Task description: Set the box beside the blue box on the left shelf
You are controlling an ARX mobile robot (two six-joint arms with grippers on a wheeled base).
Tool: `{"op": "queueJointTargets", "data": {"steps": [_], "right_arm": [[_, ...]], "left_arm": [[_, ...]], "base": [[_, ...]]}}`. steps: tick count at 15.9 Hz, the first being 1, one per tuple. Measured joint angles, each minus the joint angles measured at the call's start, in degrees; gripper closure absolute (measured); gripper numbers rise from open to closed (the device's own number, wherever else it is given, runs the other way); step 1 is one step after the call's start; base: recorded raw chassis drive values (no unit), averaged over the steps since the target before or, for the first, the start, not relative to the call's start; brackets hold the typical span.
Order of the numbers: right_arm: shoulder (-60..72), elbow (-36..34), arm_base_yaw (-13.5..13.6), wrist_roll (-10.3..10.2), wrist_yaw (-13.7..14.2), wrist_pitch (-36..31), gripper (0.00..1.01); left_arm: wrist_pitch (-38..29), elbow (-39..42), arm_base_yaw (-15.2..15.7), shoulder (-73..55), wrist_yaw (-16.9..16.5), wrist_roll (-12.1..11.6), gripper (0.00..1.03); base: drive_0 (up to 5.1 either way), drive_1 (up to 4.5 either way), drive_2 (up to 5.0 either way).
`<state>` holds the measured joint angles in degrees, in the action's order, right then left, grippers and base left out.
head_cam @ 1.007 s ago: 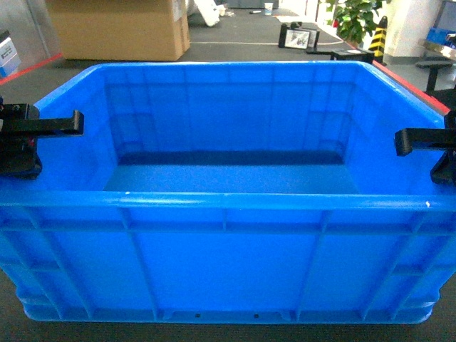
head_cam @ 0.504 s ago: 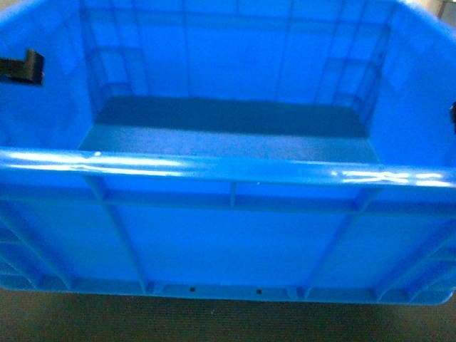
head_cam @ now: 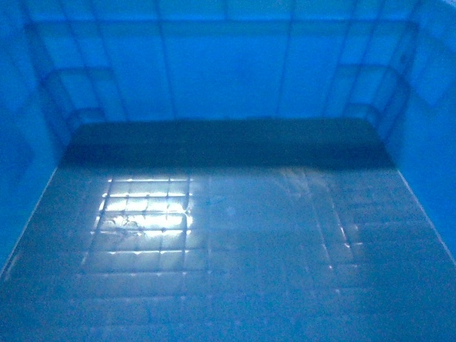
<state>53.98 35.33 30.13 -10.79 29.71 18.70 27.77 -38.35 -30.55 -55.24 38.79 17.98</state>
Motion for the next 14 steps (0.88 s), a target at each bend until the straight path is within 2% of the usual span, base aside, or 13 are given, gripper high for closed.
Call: {"op": "queueJointTargets", "data": {"steps": [1,2,4,14], "right_arm": [[-1.99,-0.09,0.66,0.15,1.07,-0.7,0.84],[-2.64,-0.09,1.57,1.95,2.97,-4.11,0.84],[-3.5,0.07,1.7,3.45,3.52,-5.88,0.84],[-3.08,0.04,1.73,3.45,3.45,-4.96,0.84]], "left_arm": [[-0.76,0.55,-0.61,2.49,1.75,-0.2,0.89],[-4.2,1.36,-0.9,3.91,3.15,-1.49,0.89],[-5.51,1.33,-1.33,4.7,4.35,-1.68,0.89],[-4.66,1.44,-1.36,4.09,4.22,-1.55,0.89]], "base": [[0.0,0.0,0.0],[0.0,0.0,0.0],[0.0,0.0,0.0],[0.0,0.0,0.0]]}}
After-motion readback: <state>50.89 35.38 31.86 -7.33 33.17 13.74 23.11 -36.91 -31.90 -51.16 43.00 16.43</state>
